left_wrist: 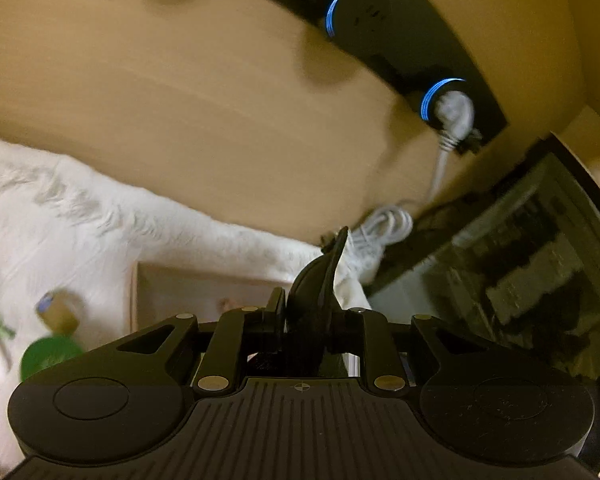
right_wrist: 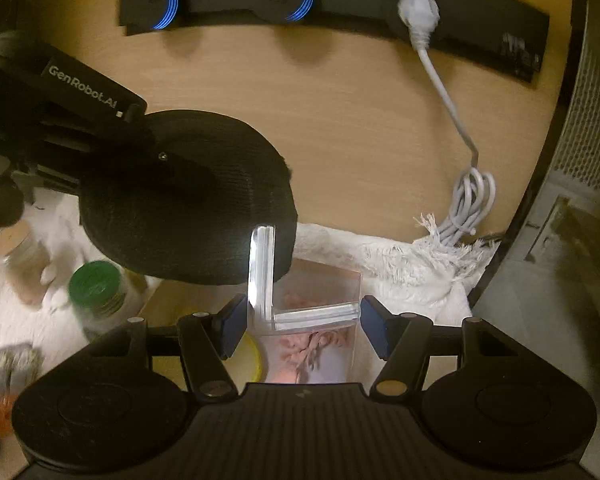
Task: Organize soft objects
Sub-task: 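Carry the plush and plastic piece over the pink box and open both grippers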
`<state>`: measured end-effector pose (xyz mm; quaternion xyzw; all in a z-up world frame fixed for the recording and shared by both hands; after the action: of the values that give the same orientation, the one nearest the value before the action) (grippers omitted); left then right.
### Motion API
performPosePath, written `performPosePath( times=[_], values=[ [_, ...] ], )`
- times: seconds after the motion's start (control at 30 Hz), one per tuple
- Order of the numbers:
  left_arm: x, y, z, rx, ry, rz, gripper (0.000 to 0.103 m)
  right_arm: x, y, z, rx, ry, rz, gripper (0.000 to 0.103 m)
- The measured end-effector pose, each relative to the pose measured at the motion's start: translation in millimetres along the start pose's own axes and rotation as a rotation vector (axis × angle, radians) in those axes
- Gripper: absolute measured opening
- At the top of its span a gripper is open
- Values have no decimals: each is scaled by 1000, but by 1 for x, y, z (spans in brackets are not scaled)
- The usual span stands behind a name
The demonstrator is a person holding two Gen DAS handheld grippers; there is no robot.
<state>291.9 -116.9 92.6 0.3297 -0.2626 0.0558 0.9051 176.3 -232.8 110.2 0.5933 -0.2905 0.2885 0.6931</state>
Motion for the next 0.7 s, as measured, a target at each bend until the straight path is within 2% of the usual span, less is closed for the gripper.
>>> performPosePath(
  times=[0.07, 0.13, 0.2, 0.27, 0.3, 0.4, 0.47, 0.6, 0.7],
  values=[
    [1, -23, -10, 0, 31, -35, 23, -3, -17, 7, 16, -29, -27, 63],
    [-7, -53, -24, 51, 31, -112, 23, -15, -35, 9, 52, -52, -82, 63],
    [-22, -84, -35, 168, -82, -197, 27, -28, -49, 10, 70, -81, -137, 65],
    [-36, -99, -35, 232, -222, -229, 27, -41, -58, 11, 78, -103, -171, 68],
    [-43, -104, -33, 254, -292, -235, 30, -45, -61, 12, 79, -107, -180, 69],
    [-50, -106, -24, 268, -407, -208, 31, -52, -67, 12, 67, -95, -190, 71],
    [-44, -98, -21, 255, -387, -156, 31, -55, -69, 12, 51, -82, -190, 71],
    [-17, -66, -24, 109, -190, -53, 31, -57, -62, 16, 33, -108, -175, 71],
    [-4, -39, -30, 43, -101, 8, 31, -55, -52, 18, 31, -122, -161, 72]
  ],
)
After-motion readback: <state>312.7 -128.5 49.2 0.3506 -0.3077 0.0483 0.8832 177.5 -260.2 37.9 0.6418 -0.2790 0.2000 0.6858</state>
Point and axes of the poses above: each gripper's, at about its wrist camera, not at the fingertips, and y roughly against the way its jaws point, z to its right, x to its top, the point moved 7 cm from there along -y, roughly the way its jaws point, and after that the axes turned 5 degrees about y, right-handed, at the moved point
